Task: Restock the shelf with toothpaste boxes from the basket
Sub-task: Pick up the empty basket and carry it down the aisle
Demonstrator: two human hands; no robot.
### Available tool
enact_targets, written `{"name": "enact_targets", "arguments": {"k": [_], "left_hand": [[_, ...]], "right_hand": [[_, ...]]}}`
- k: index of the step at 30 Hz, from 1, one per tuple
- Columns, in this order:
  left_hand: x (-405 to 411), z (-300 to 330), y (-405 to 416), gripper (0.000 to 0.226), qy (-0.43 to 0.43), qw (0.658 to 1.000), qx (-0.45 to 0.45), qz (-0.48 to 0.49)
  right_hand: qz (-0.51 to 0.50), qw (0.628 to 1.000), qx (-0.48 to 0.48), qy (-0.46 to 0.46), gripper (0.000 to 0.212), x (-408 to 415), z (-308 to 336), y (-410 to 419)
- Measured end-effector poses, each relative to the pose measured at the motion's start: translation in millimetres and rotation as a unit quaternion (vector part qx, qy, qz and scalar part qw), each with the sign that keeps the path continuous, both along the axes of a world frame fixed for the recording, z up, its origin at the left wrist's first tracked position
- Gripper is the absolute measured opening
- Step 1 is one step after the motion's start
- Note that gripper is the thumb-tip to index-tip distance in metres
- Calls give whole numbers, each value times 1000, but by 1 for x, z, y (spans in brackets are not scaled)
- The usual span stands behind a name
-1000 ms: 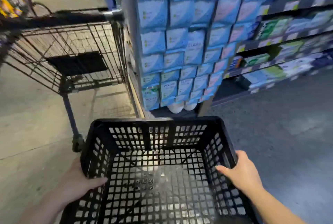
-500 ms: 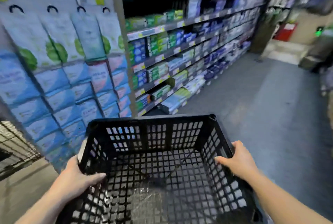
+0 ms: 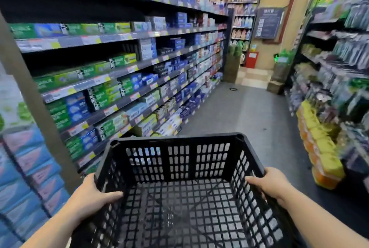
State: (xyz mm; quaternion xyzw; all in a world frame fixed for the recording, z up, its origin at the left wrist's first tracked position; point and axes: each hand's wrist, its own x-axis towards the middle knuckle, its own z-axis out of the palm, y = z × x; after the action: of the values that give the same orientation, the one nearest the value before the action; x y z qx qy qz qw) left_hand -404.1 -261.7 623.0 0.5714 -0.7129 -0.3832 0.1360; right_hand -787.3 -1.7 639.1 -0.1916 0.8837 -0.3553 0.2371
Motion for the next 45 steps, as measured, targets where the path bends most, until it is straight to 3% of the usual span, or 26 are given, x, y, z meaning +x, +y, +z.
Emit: {"name": "enact_targets", "arguments": {"k": [6, 9, 13, 16, 20, 22, 25, 28, 37, 45], "left_hand": [[-134, 12, -89, 99, -1, 997, 33, -77], [-209, 23, -136, 102, -16, 992, 15, -120], [-331, 38, -196, 126, -35, 983, -13, -179], [-433, 55, -225, 112, -49, 975, -31, -213], [-566, 51, -263, 102, -39, 969, -27, -242], [-628, 56, -279, 96, -45, 971, -32, -231], [-713, 55, -320, 117, -43, 973, -31, -224], [-791, 58, -359, 114, -31, 976, -10, -213], [-1039, 67, -503, 128, -34, 977, 11, -209], [-1264, 98, -625, 111, -62, 969, -58, -232]], "right_hand": [[-57, 998, 1, 11, 32, -96, 12, -47], [-99, 995, 10, 2, 36, -147, 14, -69], [-141, 990, 3, -14, 40, -224, 25, -88], [-167, 986, 5, -8, 40, -295, 33, -106], [-171, 985, 5, -3, 76, -423, 24, -133], [-168, 985, 25, 9, 66, -480, 40, -156], [-160, 987, 13, 16, 40, -562, 70, -194], [-156, 987, -5, 32, 34, -644, 85, -234], [-181, 982, 28, 49, 57, -887, 80, -379], [-213, 976, -30, 34, 47, -1080, 85, -492]]}}
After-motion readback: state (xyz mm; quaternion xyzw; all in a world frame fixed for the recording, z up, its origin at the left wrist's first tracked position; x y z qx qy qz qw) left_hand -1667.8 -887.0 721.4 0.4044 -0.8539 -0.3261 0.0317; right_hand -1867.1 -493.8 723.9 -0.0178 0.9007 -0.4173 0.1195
